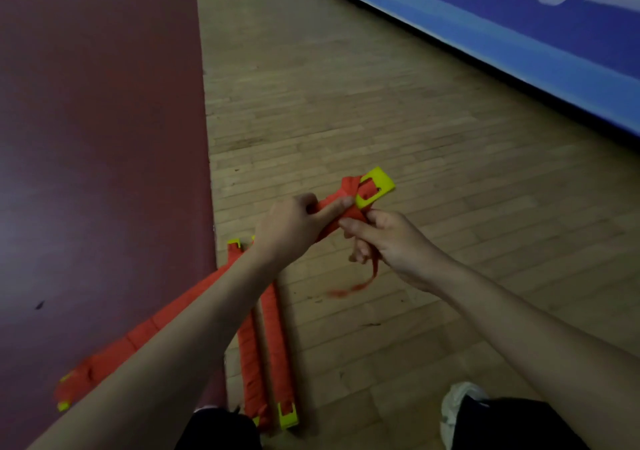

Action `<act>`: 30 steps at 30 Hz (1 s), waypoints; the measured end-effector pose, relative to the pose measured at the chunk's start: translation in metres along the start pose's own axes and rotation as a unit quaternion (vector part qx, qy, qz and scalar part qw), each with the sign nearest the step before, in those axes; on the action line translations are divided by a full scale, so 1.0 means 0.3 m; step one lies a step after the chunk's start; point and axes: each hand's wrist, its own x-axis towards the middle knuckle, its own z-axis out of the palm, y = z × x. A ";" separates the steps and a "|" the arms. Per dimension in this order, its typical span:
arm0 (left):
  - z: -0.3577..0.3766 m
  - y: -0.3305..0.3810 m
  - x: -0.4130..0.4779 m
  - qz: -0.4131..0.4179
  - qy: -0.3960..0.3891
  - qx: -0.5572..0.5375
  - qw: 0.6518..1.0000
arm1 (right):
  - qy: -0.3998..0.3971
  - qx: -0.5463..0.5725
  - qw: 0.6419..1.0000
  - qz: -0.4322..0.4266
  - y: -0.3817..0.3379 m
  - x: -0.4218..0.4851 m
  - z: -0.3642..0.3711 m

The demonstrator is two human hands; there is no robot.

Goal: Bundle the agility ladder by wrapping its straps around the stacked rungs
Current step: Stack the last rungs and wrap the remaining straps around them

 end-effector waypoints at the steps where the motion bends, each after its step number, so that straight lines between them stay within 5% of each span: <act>1: -0.008 0.000 0.000 -0.012 -0.004 -0.018 1.000 | -0.006 0.013 1.000 -0.001 -0.005 0.000 -0.005; 9: -0.067 0.028 -0.024 -0.106 -0.162 -0.214 0.957 | -0.014 0.027 0.999 -0.040 -0.033 -0.007 -0.032; 16: -0.060 0.019 -0.053 -0.098 -0.394 -0.327 0.854 | -0.005 0.055 0.997 -0.051 -0.049 -0.015 -0.048; 24: -0.026 0.027 -0.073 -0.001 -0.243 -0.304 0.921 | 0.094 0.054 0.994 -0.014 -0.035 0.009 -0.038; 30: -0.024 0.032 -0.063 -0.013 -0.182 -0.325 0.928 | 0.039 0.001 0.998 -0.040 -0.047 0.013 -0.060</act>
